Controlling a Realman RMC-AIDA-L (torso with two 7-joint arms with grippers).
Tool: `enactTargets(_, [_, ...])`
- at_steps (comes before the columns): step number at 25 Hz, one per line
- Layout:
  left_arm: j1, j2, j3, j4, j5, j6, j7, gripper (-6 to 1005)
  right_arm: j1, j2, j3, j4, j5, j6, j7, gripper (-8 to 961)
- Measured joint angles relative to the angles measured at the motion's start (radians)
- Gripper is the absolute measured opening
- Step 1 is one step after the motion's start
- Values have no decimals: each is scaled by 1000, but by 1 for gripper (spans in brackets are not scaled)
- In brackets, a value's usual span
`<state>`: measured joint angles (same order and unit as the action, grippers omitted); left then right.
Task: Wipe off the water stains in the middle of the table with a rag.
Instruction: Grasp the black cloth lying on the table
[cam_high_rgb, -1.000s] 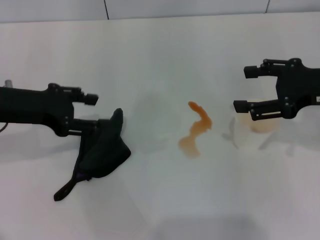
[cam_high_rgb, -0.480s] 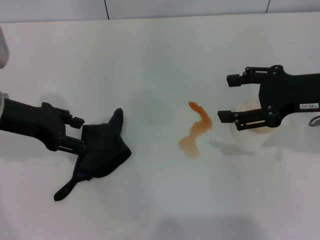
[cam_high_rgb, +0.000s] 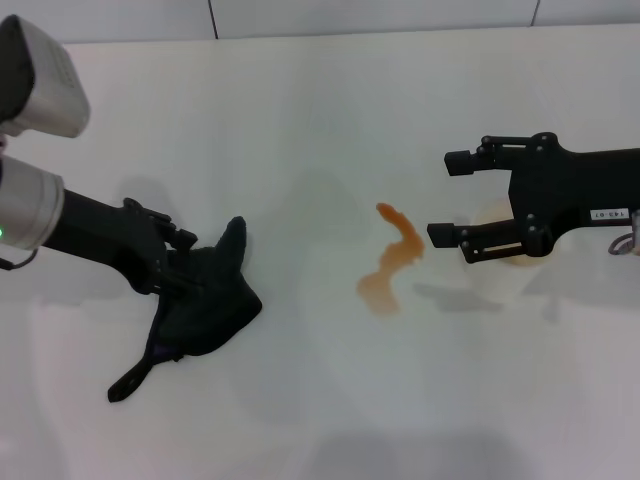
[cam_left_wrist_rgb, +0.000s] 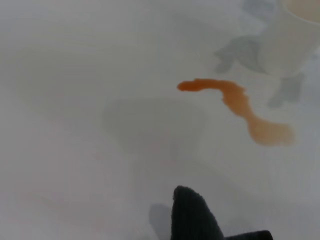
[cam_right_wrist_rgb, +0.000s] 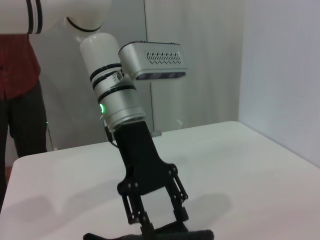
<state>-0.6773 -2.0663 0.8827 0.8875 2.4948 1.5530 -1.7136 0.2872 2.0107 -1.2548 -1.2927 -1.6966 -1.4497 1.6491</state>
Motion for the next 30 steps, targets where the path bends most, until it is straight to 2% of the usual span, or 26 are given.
enactTargets(3, [-1,-8,18,-6,1,-18,0,716,0,0,1,1,1,1,0,856])
enactTargets(30, [17,-15,54,-76,-10,-88,19,709,-10,0,-2,16,9,-5,0,856])
